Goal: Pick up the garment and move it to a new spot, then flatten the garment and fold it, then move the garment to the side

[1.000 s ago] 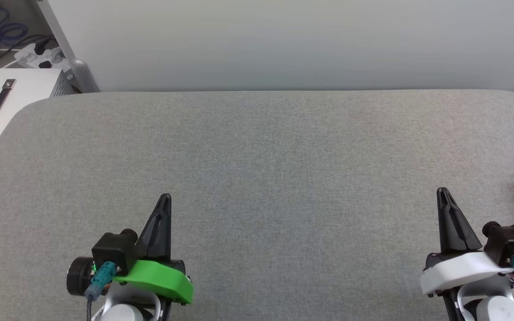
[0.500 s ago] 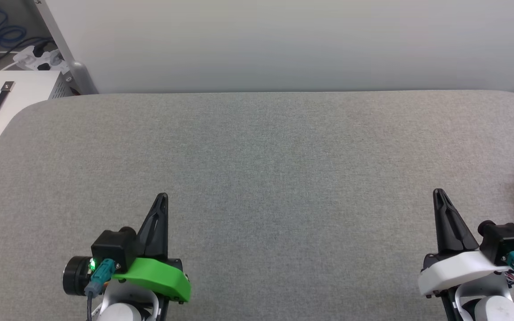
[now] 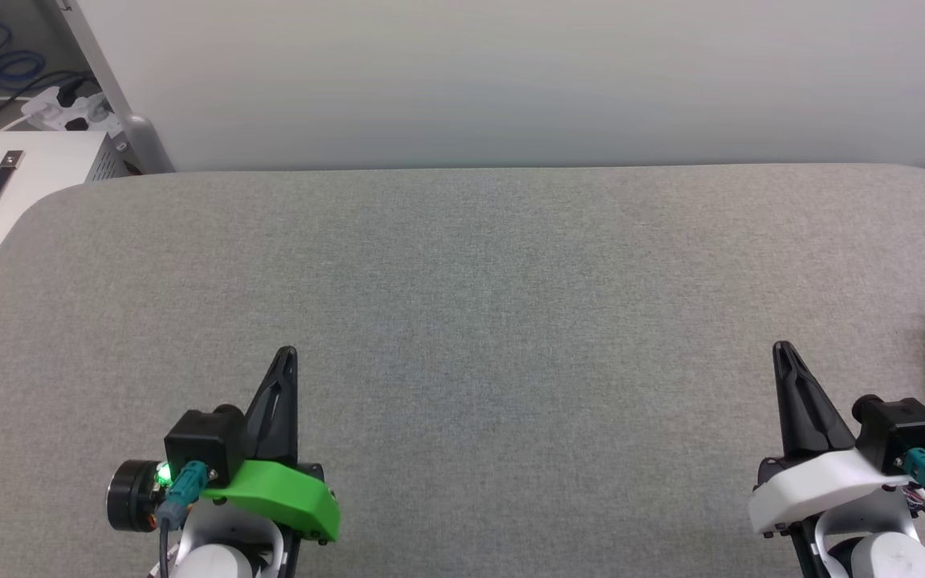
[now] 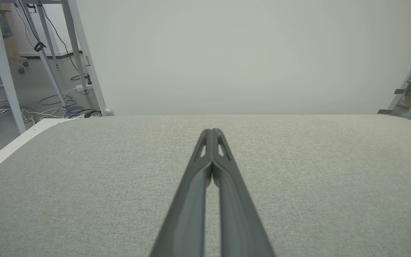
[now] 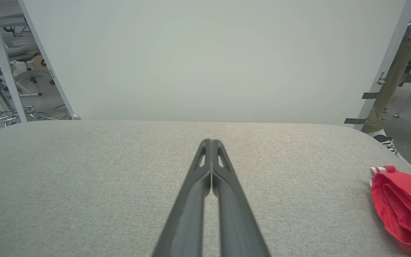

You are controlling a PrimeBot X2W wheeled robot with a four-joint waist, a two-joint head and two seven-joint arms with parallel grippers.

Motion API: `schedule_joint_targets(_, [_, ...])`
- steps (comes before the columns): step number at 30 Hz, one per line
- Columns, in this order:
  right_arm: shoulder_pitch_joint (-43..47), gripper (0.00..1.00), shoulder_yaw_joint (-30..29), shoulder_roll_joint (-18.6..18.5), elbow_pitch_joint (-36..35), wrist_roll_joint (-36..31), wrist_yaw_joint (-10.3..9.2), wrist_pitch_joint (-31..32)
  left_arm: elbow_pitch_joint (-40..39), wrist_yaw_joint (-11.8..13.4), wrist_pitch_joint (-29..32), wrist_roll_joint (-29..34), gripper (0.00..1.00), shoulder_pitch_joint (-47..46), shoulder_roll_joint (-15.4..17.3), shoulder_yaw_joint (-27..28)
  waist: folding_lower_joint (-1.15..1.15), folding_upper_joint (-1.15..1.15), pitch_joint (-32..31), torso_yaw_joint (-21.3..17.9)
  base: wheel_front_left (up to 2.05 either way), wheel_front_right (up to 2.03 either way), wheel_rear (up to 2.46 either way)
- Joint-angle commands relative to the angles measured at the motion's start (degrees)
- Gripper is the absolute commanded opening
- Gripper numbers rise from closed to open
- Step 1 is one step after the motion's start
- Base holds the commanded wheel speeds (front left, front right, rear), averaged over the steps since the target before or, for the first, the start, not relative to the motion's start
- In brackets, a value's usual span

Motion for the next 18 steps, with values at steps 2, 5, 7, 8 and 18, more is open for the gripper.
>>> schedule_joint_targets(2, [0.5,0.00,0.2,0.1,-0.4,-0.7,-0.03,0.4,-0.3,0.5,0.5,0.6,0.00,0.6,-0.2,0.4,0.00,0.00,0.0,0.0,0.00,0.00,0.00])
schedule_joint_targets(5, [0.6,0.00,0.2,0.1,-0.5,-0.9,-0.03,0.8,-0.4,0.7,0.9,0.9,0.00,0.6,-0.2,0.5,0.00,0.00,-0.1,-0.1,0.00,0.00,0.00])
schedule_joint_targets(7, [0.6,0.00,0.3,0.1,-0.6,-1.0,-0.03,1.0,-0.5,0.8,1.1,1.1,0.00,0.7,-0.2,0.6,0.00,0.00,-0.1,-0.1,0.00,0.00,0.00])
schedule_joint_targets(8, [0.6,0.00,0.3,0.1,-0.6,-1.1,-0.03,1.1,-0.5,0.9,1.2,1.2,0.00,0.7,-0.2,0.7,0.00,0.00,-0.1,-0.1,0.00,0.00,0.00])
schedule_joint_targets(18, [0.7,0.00,0.6,0.1,-1.0,-1.7,-0.03,2.2,-1.0,1.4,2.4,2.1,0.00,0.8,-0.2,1.1,0.00,0.00,-0.3,-0.3,0.00,0.00,0.00])
